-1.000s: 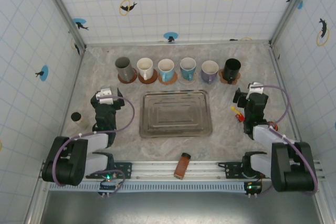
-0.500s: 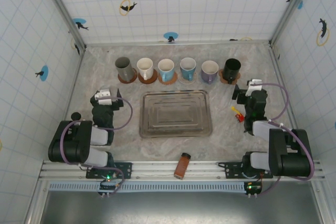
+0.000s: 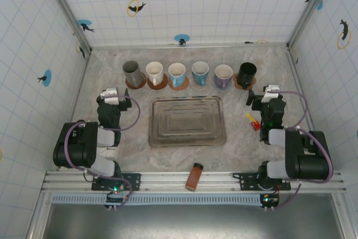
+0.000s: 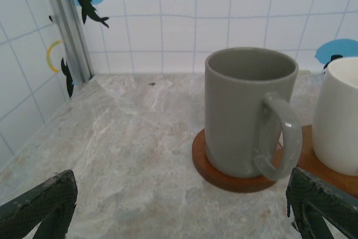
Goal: Place the cup by the coaster
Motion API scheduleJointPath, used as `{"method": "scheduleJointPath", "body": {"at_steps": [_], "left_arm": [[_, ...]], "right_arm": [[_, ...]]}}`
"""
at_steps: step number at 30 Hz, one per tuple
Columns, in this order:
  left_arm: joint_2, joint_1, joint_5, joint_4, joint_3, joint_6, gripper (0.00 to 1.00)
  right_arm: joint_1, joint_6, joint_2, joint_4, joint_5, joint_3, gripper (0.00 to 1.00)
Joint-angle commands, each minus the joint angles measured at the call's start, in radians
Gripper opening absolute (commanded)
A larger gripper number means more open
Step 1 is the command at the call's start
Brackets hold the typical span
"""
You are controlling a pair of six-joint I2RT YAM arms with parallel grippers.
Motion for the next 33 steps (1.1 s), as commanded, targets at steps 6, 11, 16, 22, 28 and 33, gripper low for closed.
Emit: {"method": "scheduleJointPath", "body": {"at_steps": [6,11,16,22,28,33], "left_arm": [[0.004,0.008,0.008,-0.051,0.019,-0.015,0.98],[0.001,0.007,0.007,-0.052,0.018,-0.015,0.98],[0.001,0.007,0.007,-0.052,0.019,-0.016,0.98],[0.001,0.007,0.008,-0.052,0.019,-0.016,0.98],[0.002,0.007,0.008,-0.052,0.019,-0.016,0.97],[0.002,0.006,0.007,-0.053,0.019,-0.015,0.98]], "right_arm": [[0.004,0.022,0.083,0.049,0.054,0.049,0.99],[0.047,0.04,0.083,0.034,0.252,0.055,0.99],[0.049,0.039,0.082,0.029,0.255,0.056,0.99],[0.048,0.042,0.08,0.026,0.253,0.056,0.99],[0.047,0.043,0.082,0.026,0.253,0.058,0.99],[0.045,0.043,0.082,0.025,0.249,0.059,0.99]]}}
